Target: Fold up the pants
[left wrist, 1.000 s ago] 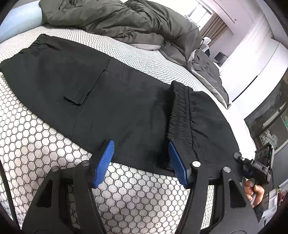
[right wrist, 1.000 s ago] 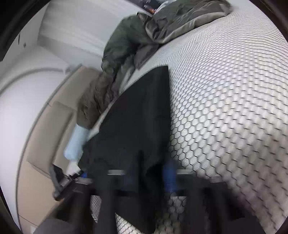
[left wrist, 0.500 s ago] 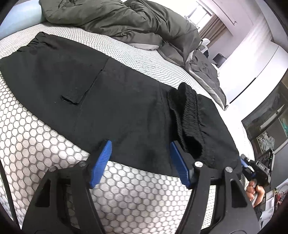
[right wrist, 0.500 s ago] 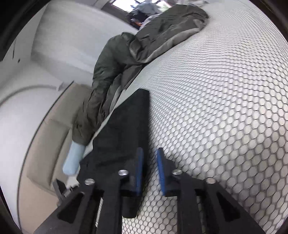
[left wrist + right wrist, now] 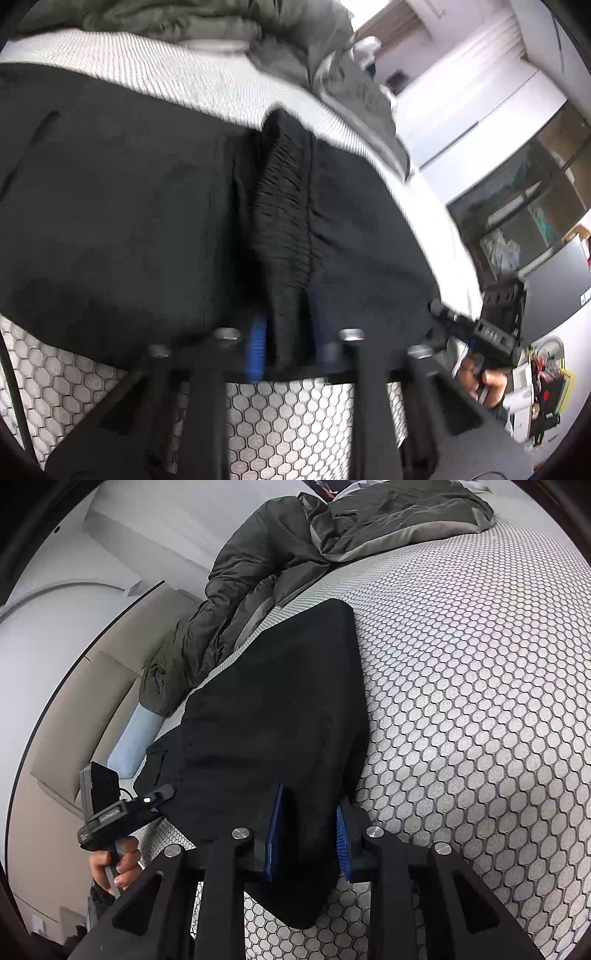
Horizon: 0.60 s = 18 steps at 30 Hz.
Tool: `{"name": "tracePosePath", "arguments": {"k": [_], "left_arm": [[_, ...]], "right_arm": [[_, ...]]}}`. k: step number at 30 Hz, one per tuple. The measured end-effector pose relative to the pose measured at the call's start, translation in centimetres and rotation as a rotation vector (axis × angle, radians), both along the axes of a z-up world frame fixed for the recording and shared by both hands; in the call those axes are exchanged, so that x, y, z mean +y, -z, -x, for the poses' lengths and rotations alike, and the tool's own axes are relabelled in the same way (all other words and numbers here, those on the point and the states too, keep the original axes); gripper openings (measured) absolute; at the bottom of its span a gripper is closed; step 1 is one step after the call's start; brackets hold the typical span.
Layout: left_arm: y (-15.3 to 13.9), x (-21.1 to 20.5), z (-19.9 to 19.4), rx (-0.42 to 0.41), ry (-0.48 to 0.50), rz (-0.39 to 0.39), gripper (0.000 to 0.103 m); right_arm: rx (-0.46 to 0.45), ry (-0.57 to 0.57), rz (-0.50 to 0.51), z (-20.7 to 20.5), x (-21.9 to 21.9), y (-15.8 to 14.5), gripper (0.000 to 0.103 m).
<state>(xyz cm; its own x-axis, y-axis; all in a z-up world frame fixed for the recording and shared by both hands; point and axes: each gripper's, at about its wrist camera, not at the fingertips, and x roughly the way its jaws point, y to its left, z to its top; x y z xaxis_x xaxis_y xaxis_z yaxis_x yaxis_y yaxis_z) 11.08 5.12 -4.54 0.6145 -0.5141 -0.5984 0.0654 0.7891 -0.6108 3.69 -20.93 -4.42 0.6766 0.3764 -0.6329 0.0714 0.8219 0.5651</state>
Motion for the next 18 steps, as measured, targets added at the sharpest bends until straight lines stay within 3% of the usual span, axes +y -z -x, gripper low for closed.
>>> {"name": "tracePosePath", "arguments": {"k": [2, 4, 6, 11, 12, 14, 18], "left_arm": [[-1.0, 1.3, 0.7, -0.057, -0.056, -0.002, 0.012], [-0.7, 1.9, 0.5, -0.041, -0.09, -0.08, 0.014], [0.9, 2.0, -0.1, 0.037, -0.101, -0.116, 0.018], [0.8, 1.7, -0.8, 0.028, -0.116, -0.111, 0.019], [0.9, 1.7, -0.9, 0.031, -0.117, -0.111, 0.02], [1.0, 1.8, -0.8, 0.03, -0.115, -0.1, 0.022], [1.2, 2.4, -0.9, 0.027, -0.106, -0.089, 0.022]], "right_arm": [[-0.008, 0.012, -0.014, 0.9, -0.5, -0.1, 0.035], [-0.037, 0.031, -0.043, 2.1, -1.1, -0.5, 0.044], [-0.05, 0.032, -0.064, 3.1, -1.4, -0.6, 0.045], [-0.043, -0.035, -0.106, 3.3, 0.0, -0.1, 0.045], [-0.049, -0.048, -0.112, 3.1, 0.3, 0.0, 0.044], [-0.031, -0.037, -0.057, 2.3, 1.0, 0.1, 0.009], [0.004, -0.026, -0.051, 3.1, 0.0, 0.5, 0.007]]}}
